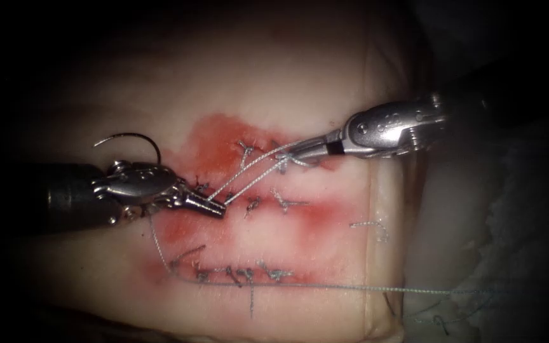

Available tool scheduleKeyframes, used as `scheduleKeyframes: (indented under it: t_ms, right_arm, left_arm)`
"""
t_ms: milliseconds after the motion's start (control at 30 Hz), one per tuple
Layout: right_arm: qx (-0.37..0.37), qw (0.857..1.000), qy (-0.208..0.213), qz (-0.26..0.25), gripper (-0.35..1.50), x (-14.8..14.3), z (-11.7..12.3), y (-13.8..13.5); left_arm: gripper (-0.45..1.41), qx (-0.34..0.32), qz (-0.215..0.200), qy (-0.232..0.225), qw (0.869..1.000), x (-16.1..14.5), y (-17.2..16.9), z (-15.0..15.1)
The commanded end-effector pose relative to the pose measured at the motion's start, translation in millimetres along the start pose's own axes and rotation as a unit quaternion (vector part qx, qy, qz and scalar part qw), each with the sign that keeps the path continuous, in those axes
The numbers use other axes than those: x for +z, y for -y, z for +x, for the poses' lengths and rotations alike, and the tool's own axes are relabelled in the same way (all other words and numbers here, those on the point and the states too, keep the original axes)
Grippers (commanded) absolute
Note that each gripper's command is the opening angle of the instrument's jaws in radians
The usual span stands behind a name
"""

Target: Wound Closure

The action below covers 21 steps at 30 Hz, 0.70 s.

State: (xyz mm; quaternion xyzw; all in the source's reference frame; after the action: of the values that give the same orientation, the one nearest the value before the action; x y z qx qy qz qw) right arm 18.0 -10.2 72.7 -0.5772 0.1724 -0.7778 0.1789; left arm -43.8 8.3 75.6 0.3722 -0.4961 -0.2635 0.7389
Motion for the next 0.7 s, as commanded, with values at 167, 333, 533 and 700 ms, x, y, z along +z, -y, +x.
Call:
scheduleKeyframes:
  t_ms: [167,333,533,700]
  right_arm:
    - [0.061,0.995,0.026,0.07,-0.35,2.7,2.3,-0.9]
    - [0.079,0.988,0.035,0.126,-0.35,3.1,2.1,0.2]
    - [0.095,0.982,0.04,0.158,-0.35,3.0,1.9,1.3]
    - [0.129,0.969,0.051,0.204,-0.35,3.2,1.3,2.4]
  left_arm:
    - [-0.45,0.001,-0.005,0.001,1.0,-0.4,1.6,0.0]
    - [-0.45,-0.005,-0.048,0.035,0.998,-1.9,3.0,-2.2]
    - [-0.45,0.021,-0.052,0.049,0.997,-2.3,4.0,-3.8]
    - [-0.45,-0.003,-0.013,0.014,1.0,-1.0,5.1,-0.5]
